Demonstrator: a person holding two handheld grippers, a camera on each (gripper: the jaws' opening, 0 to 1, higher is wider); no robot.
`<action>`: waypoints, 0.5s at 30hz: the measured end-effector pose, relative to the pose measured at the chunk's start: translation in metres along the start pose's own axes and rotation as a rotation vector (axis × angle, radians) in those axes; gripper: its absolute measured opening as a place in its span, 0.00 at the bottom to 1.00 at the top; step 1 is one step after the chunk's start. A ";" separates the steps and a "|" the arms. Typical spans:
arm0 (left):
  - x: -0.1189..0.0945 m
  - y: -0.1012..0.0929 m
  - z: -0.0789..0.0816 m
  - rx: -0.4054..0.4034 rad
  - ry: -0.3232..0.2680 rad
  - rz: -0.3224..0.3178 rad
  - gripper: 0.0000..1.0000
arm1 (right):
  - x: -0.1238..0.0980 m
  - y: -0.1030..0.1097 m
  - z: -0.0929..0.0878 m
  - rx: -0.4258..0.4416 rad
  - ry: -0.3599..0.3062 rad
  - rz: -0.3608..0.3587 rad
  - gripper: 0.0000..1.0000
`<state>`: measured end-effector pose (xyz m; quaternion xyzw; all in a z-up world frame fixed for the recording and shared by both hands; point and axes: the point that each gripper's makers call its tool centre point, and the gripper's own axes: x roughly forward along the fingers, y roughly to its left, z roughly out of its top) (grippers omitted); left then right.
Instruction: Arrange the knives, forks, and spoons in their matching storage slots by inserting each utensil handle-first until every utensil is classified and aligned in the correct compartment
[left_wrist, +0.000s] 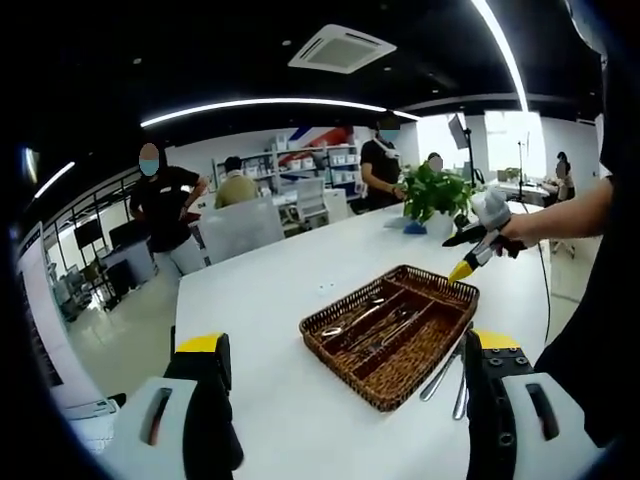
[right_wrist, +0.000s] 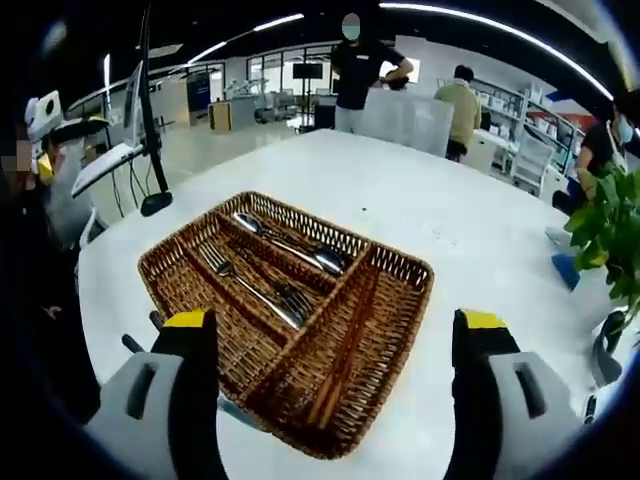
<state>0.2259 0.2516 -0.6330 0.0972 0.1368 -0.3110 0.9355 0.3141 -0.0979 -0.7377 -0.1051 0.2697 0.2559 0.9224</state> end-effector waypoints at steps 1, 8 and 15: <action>0.001 0.000 0.000 0.002 0.000 -0.002 0.99 | -0.003 -0.003 0.003 0.017 -0.011 -0.015 1.00; 0.006 -0.004 0.002 0.009 0.004 -0.019 0.99 | -0.022 -0.007 0.015 0.016 -0.065 -0.030 1.00; 0.015 -0.010 0.004 0.011 0.005 -0.040 0.99 | -0.041 -0.003 0.027 0.031 -0.153 -0.002 1.00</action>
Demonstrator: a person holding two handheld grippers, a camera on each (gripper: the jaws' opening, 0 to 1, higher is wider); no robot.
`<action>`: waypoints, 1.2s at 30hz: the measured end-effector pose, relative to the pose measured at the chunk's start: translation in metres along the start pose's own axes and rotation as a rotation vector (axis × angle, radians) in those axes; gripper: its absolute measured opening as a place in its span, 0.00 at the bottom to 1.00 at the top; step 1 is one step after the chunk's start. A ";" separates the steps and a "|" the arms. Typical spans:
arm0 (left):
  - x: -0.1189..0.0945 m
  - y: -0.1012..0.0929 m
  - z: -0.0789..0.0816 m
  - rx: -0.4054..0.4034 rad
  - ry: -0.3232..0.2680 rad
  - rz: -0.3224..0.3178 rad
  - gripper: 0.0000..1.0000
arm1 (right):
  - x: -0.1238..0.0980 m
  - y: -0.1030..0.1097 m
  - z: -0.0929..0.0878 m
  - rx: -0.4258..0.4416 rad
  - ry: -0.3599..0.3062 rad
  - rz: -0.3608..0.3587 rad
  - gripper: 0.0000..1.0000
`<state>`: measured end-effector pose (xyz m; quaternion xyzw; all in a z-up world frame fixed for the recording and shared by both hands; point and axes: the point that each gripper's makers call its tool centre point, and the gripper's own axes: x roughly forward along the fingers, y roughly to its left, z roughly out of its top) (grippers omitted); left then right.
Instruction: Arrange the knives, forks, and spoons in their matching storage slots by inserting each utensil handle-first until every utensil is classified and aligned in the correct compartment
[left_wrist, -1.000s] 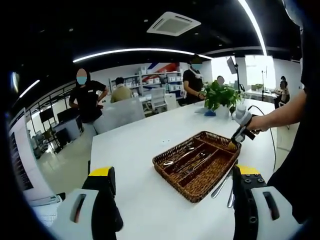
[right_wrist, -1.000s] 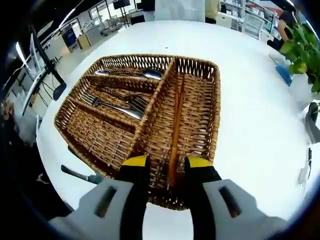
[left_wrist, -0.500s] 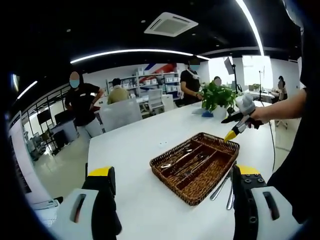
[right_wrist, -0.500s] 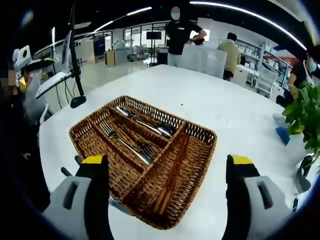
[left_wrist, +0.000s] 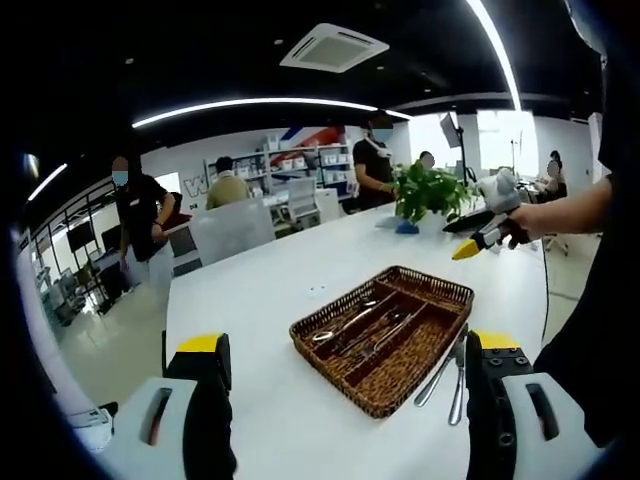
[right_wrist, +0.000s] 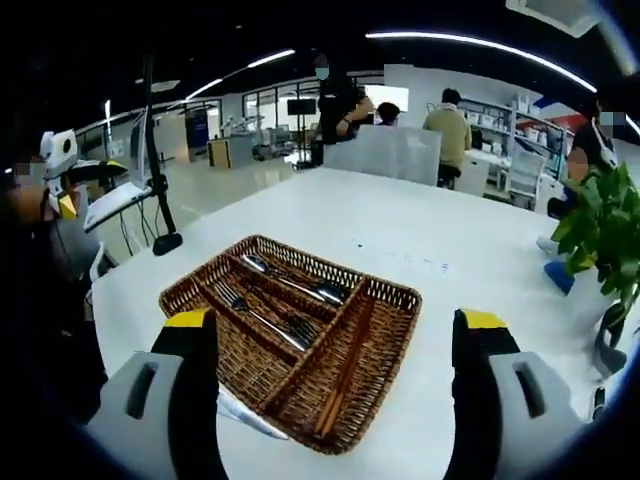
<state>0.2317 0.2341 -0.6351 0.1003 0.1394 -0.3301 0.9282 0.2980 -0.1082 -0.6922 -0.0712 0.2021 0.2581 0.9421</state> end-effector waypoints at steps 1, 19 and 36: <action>0.002 0.000 -0.001 0.001 0.002 -0.003 0.99 | -0.004 -0.003 0.000 -0.019 0.011 -0.027 1.00; 0.014 -0.020 -0.004 -0.005 0.025 -0.031 0.99 | -0.059 0.033 0.015 -0.110 -0.040 0.071 1.00; 0.011 -0.028 -0.008 -0.005 0.060 -0.021 0.99 | -0.078 0.030 0.004 -0.062 -0.029 0.069 1.00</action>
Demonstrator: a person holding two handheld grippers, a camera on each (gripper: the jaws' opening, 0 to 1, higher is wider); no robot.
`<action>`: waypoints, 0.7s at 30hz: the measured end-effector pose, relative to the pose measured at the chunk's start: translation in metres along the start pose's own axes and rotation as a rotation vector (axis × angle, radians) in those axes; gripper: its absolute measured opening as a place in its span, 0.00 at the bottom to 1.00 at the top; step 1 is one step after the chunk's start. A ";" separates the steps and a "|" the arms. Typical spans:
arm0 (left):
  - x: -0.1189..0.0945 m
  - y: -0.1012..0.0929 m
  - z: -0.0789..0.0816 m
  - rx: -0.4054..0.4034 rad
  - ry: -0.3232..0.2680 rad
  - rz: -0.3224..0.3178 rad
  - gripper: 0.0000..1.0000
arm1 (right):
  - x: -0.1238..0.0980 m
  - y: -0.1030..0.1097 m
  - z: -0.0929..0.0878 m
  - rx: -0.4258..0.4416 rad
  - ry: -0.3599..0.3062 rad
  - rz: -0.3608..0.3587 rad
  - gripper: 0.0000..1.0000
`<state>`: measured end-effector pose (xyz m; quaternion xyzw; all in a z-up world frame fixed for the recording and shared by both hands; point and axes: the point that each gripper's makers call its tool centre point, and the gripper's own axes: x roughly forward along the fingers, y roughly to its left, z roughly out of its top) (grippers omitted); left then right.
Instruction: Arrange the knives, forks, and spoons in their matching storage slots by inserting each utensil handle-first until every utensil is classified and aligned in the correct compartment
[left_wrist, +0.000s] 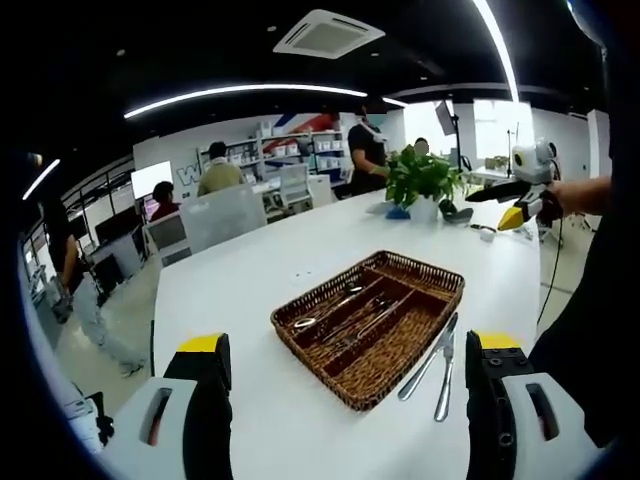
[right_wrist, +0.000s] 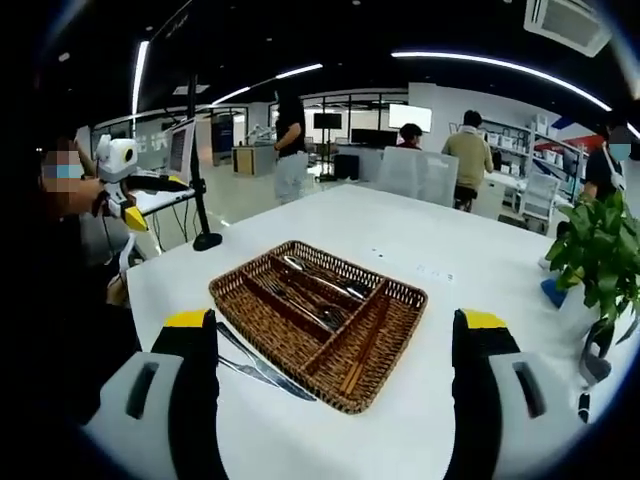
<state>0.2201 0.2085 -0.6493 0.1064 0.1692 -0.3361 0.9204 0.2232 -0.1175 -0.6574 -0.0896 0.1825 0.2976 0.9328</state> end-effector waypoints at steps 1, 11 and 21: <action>0.000 0.000 0.001 -0.001 0.000 -0.001 0.99 | 0.000 0.000 0.001 0.000 -0.003 0.001 1.00; 0.012 -0.020 -0.008 0.040 0.070 -0.052 0.99 | -0.002 -0.005 0.006 0.016 -0.028 -0.010 1.00; 0.043 -0.067 -0.031 0.105 0.195 -0.169 0.96 | -0.010 -0.012 -0.001 0.021 -0.031 -0.014 1.00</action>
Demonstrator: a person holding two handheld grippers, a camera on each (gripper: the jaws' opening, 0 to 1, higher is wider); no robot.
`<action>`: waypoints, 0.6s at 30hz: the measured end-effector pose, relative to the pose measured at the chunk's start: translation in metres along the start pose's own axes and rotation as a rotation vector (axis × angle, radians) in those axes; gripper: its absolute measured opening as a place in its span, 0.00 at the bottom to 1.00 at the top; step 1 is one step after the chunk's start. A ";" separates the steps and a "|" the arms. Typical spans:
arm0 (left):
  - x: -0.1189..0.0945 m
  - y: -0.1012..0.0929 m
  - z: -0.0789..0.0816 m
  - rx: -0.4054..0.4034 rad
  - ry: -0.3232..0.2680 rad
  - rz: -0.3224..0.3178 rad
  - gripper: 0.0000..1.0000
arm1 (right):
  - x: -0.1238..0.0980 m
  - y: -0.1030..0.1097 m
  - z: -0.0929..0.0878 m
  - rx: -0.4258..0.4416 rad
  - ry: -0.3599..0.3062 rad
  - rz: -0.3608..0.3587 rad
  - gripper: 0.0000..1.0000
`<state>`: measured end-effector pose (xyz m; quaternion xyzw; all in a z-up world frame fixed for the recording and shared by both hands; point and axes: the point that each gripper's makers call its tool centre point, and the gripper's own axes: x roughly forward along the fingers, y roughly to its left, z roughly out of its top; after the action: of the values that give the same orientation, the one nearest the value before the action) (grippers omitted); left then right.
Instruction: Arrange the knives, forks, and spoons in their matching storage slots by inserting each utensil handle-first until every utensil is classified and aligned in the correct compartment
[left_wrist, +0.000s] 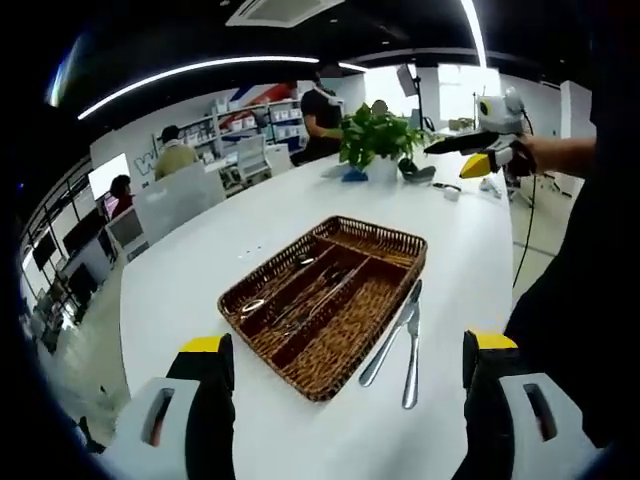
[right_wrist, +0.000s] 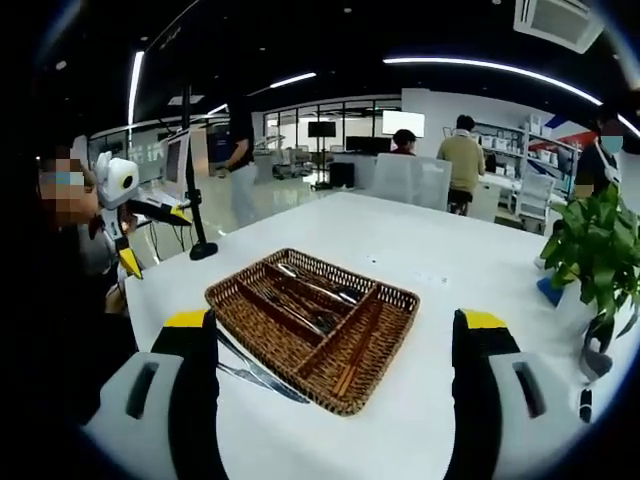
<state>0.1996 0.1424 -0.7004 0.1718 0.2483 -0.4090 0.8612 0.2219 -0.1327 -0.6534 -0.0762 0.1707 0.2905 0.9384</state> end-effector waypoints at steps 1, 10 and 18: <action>0.004 -0.003 -0.002 0.008 0.011 -0.009 0.96 | -0.001 0.000 -0.001 -0.002 0.001 0.001 1.00; 0.044 -0.033 -0.030 0.028 0.118 -0.097 0.86 | -0.010 -0.002 -0.009 -0.007 0.009 0.026 1.00; 0.077 -0.059 -0.067 0.058 0.275 -0.194 0.70 | -0.015 -0.002 -0.014 -0.001 0.009 0.028 1.00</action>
<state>0.1757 0.0923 -0.8047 0.2261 0.3671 -0.4698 0.7703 0.2077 -0.1459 -0.6613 -0.0758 0.1756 0.3032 0.9335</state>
